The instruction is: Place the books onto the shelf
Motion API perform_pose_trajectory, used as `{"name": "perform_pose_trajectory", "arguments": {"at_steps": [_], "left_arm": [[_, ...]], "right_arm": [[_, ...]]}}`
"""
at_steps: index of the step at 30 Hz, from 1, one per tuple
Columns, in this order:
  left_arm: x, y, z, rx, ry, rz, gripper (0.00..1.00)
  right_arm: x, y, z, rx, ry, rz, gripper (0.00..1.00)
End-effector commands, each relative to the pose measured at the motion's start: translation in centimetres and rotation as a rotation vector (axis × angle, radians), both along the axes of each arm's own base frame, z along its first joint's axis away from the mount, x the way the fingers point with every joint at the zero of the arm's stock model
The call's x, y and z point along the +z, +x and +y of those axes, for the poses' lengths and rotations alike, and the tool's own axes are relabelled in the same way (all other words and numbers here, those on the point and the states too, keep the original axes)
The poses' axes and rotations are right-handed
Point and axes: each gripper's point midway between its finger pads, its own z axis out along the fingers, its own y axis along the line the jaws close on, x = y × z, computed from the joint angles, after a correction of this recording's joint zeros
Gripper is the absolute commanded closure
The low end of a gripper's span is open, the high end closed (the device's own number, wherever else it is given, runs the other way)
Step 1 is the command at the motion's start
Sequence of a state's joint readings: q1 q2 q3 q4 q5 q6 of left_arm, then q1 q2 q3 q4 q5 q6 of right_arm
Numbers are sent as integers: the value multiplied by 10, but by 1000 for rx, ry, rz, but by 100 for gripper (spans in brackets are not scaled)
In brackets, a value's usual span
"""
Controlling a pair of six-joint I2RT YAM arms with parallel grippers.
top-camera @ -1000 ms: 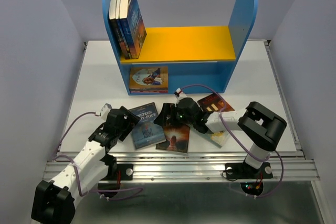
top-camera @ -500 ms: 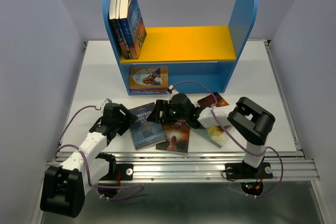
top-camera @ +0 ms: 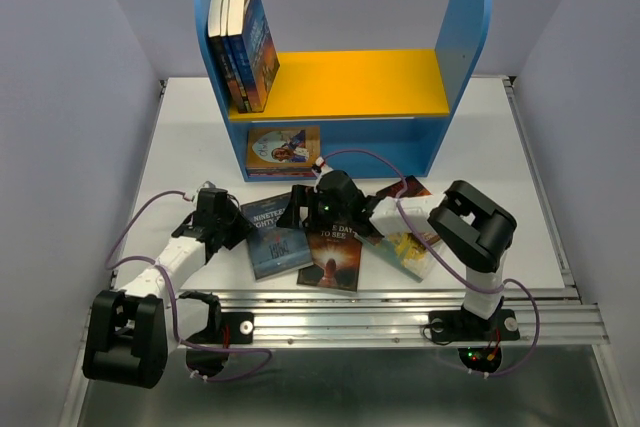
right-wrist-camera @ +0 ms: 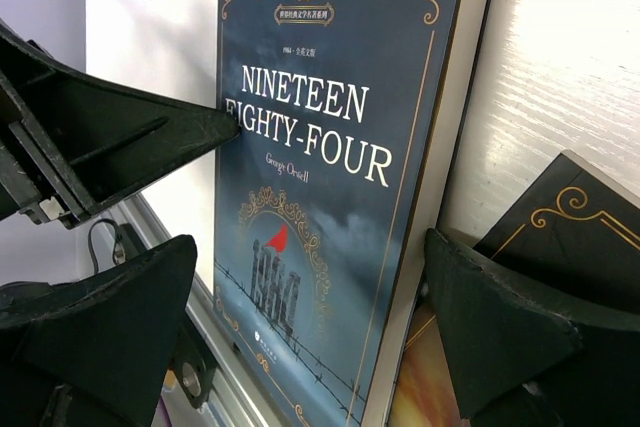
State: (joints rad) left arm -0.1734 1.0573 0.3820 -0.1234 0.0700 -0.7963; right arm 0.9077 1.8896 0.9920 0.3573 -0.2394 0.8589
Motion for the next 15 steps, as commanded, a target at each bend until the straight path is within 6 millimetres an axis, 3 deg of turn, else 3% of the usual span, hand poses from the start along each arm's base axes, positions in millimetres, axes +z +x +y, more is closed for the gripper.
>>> {"name": "perform_pose_trajectory", "arguments": {"at_steps": [1,9,15], "left_arm": [[8,0,-17,-44,-74,-5,53],[11,0,-17,-33,-85,-19,53],[13,0,-19,-33,-104,-30,53]], "right_arm": [[63,-10,28,109,145,-63,1],[111,-13,35,143,253,-113,6],[103,-27,40,195,268,-61,17]]}}
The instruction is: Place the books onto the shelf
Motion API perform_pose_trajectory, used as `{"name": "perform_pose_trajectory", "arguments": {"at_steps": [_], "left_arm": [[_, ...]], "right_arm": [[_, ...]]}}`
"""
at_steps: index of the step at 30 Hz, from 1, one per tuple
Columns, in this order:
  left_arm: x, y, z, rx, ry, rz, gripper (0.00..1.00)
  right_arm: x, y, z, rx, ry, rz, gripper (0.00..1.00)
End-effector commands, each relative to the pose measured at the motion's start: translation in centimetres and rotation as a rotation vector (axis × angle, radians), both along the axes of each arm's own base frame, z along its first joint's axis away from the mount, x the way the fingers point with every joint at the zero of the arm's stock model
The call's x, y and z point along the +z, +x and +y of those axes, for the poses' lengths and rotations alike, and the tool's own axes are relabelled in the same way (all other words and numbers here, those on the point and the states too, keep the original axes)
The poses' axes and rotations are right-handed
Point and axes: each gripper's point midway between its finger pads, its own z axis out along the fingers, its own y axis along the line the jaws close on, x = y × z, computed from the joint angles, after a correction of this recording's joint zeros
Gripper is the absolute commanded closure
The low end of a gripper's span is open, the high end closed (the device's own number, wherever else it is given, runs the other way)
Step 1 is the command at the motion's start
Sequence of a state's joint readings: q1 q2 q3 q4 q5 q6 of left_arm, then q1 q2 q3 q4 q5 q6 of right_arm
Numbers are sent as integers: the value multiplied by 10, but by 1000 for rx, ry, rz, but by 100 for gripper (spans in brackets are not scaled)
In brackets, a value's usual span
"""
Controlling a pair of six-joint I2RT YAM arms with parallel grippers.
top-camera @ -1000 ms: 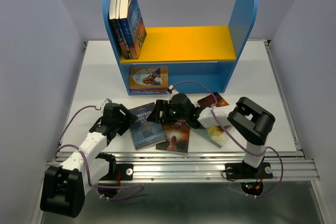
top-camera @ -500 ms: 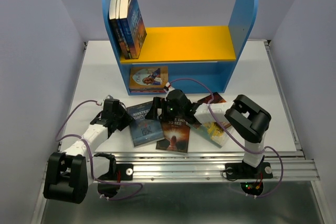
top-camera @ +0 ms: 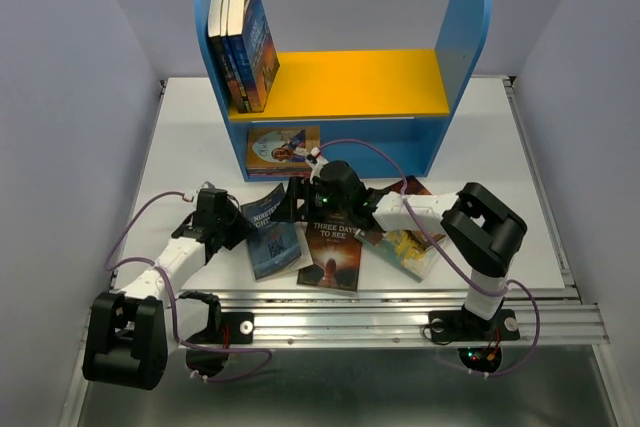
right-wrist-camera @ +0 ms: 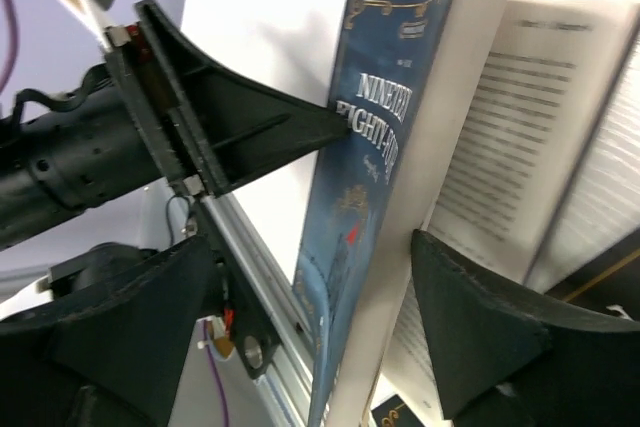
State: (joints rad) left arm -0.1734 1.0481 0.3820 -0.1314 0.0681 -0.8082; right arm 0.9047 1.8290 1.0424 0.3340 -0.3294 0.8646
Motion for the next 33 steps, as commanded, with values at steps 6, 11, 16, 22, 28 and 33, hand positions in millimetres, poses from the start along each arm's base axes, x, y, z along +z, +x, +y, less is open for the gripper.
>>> {"name": "perform_pose_trajectory", "arguments": {"at_steps": [6,11,16,22,28,33], "left_arm": [[14,0,-24,-49,-127,-48,53],[16,0,-25,-47,-139,-60,53],[17,0,-26,-46,-153,-68,53],[19,-1,-29,-48,-170,-76,53],[31,2,-33,-70,-188,-111,36],[62,5,-34,-89,-194,-200,1]], "right_arm": [[15,-19,21,101,52,16,18],[-12,-10,13,21,-79,37,29],[-25,-12,14,20,-86,68,58],[-20,-11,20,34,-47,53,86],[-10,-6,14,7,-25,-17,99],[22,-4,3,-14,18,-120,99]]}}
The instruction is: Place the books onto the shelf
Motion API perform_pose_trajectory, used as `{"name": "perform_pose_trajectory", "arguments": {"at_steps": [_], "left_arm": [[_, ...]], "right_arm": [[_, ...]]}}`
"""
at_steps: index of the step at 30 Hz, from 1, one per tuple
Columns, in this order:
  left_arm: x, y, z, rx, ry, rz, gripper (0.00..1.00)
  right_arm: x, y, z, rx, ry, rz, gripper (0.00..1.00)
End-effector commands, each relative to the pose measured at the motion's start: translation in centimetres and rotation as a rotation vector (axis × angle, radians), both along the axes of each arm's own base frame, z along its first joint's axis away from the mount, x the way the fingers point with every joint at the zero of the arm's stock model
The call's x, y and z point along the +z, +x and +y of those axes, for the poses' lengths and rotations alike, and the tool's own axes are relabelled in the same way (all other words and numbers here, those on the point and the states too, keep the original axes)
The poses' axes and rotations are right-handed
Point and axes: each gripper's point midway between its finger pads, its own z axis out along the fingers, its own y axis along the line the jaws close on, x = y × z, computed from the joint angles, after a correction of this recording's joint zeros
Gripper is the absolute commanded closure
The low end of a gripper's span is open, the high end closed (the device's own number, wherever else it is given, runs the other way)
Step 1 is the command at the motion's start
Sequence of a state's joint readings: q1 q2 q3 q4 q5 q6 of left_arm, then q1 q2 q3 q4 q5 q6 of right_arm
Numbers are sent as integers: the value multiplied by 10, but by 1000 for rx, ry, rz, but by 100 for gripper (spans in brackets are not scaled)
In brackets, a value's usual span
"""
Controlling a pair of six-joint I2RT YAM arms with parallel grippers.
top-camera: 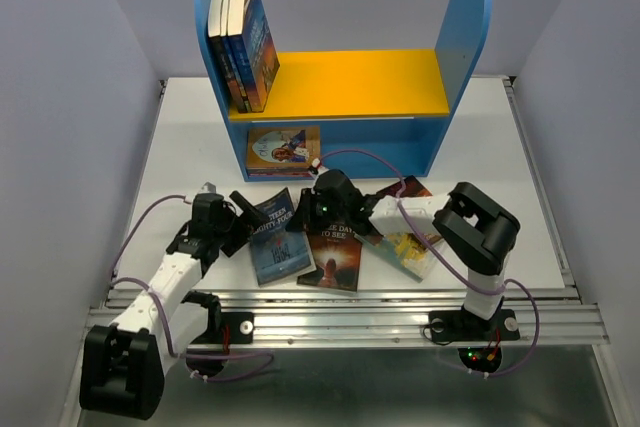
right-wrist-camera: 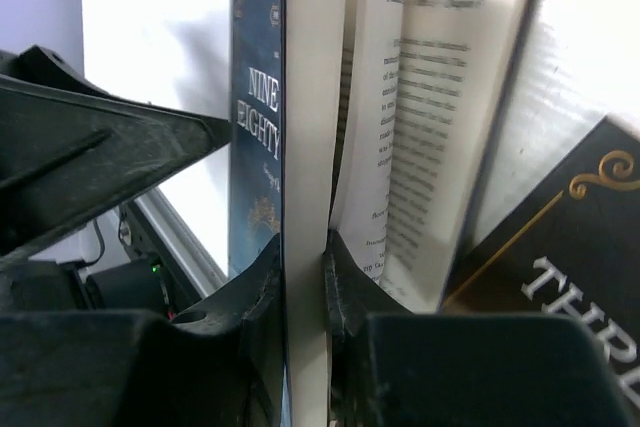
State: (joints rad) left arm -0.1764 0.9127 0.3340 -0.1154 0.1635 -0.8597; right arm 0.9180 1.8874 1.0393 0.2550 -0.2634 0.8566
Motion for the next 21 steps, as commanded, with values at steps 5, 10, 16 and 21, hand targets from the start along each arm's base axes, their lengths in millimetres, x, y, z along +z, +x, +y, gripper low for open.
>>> {"name": "perform_pose_trajectory", "arguments": {"at_steps": [5,10,16,21], "left_arm": [[83,9,-18,-108,-66,-232,1],[132,1,-25,-167,-104,-353,1],[192,-16,-35,-260,-138,-536,1],[210,-30,-48,-368,-178,-591,1]], "right_arm": [[113,-7,4,29,215,-242,99],[173,-6,-20,-38,302,-340,99],[223,-9,-56,-113,349,-418,99],[274,-22,-74,-108,415,-503,99]]}}
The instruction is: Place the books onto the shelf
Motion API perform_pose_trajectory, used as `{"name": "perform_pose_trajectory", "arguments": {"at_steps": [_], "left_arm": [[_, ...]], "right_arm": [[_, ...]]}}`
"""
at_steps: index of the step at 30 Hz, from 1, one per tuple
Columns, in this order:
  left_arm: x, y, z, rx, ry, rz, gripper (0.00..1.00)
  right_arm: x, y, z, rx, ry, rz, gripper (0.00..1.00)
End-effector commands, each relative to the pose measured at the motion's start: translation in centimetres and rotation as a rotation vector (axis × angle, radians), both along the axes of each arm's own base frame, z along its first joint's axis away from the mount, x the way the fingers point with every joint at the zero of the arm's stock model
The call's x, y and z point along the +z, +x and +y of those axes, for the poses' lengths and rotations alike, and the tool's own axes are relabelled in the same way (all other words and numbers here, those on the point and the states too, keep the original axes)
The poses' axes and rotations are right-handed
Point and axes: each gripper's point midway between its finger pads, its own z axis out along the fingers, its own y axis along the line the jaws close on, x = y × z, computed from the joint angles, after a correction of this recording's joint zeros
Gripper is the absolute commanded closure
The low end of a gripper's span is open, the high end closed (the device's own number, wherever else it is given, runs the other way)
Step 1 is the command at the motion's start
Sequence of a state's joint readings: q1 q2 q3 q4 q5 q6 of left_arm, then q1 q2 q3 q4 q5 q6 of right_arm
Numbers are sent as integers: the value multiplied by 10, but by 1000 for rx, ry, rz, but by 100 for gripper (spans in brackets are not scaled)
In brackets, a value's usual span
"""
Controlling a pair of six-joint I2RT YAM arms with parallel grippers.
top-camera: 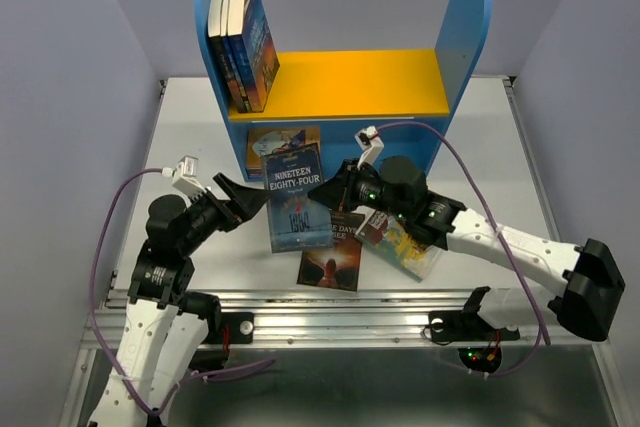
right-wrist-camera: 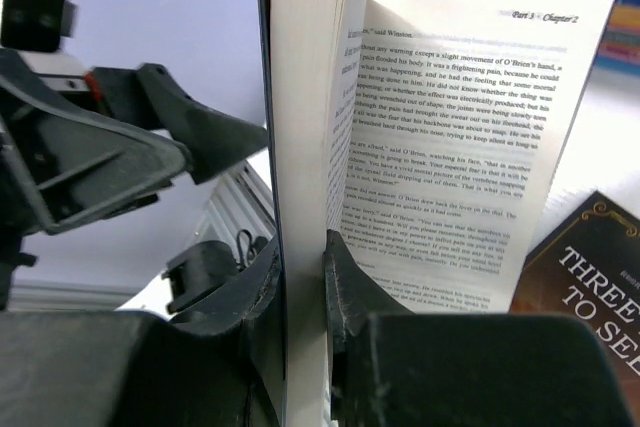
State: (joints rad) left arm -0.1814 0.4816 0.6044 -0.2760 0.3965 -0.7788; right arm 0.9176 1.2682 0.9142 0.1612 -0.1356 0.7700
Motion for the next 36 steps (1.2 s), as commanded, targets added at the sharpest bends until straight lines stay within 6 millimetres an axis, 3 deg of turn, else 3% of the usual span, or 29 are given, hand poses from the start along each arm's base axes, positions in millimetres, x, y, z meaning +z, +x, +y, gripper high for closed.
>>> {"name": "perform_pose_trajectory", "arguments": {"at_steps": [1,3,6,12,21,23,25,26,27,35,36], "left_arm": [[19,-13,-16,-132,-6,-67,1],[28,-15,-22,-181,-25,-119,1],[53,-34,-44,-360,-105,-226,1],[79,-44,-51,-438,-145,-318,1],[88,-49,-51,-451,-139,-348,2],[91,-51,-52,-458,-148,-356,6],[95,-55,-53,-476,-160,-378,21],[95,-56,-53,-481,-160,-378,21],[97,-57,-53,-481,-166,-382,31],[106,-65,-54,-503,-175,-417,68],[107,-66,-54,-504,-177,-422,84]], "right_arm": [[87,-5,-11,-5,169,-165,99],[105,-14,-17,16,196,-193,99],[127,-27,-20,69,225,-207,99],[152,-48,-23,153,278,-218,99],[169,-67,-22,252,320,-219,99],[168,-70,-20,271,317,-213,99],[165,-70,-19,274,312,-211,99],[164,-69,-19,274,309,-210,99],[163,-69,-20,272,308,-213,99],[149,-65,-14,268,283,-188,99],[147,-64,-12,273,279,-182,99]]}}
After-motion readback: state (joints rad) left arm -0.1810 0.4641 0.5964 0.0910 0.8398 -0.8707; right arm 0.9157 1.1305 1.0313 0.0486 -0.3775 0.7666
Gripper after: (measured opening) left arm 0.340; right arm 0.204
